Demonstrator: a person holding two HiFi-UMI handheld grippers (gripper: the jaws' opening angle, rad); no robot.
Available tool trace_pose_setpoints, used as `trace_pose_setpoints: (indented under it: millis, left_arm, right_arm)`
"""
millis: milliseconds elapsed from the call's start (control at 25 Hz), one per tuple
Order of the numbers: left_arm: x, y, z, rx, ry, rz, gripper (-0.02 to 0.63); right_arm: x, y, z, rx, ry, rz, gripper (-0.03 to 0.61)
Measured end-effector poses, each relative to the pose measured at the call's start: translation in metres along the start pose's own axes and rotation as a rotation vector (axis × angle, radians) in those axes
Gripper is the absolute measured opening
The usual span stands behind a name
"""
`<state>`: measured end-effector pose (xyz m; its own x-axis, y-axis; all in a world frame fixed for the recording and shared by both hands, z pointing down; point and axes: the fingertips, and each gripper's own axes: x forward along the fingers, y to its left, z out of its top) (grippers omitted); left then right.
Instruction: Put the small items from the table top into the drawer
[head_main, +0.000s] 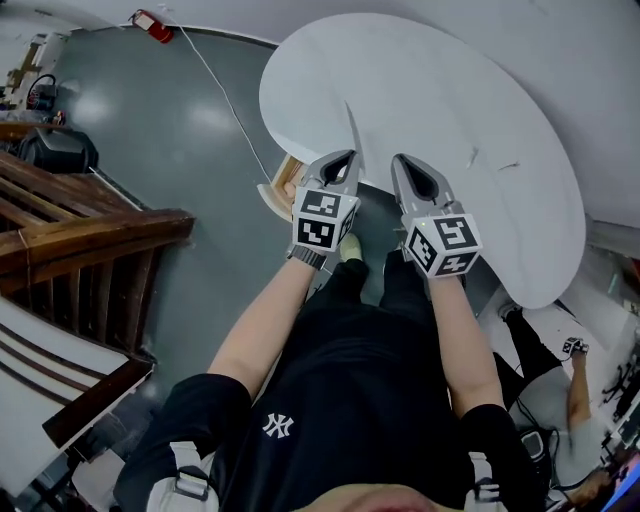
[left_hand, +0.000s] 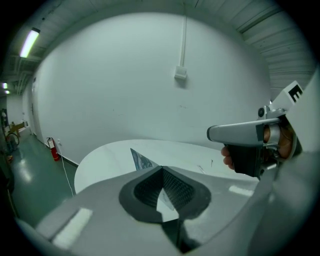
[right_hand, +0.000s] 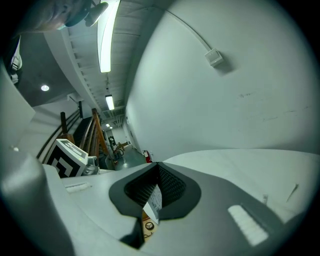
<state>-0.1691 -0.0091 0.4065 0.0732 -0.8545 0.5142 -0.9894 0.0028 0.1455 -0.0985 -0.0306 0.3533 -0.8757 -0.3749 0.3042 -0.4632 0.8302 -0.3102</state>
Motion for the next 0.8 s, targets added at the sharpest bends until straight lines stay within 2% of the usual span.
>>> trace_pose_setpoints:
  millis: [520, 800]
  left_arm:
    - [-0.066, 0.067, -0.047, -0.119, 0.001, 0.163, 0.002]
    - [-0.084, 0.091, -0.073, -0.17, 0.015, 0.219, 0.002]
  right_arm:
    - [0.044, 0.071, -0.022, -0.04, 0.066, 0.151, 0.023]
    - [0.065, 0.09, -0.038, -0.051, 0.108, 0.204, 0.023]
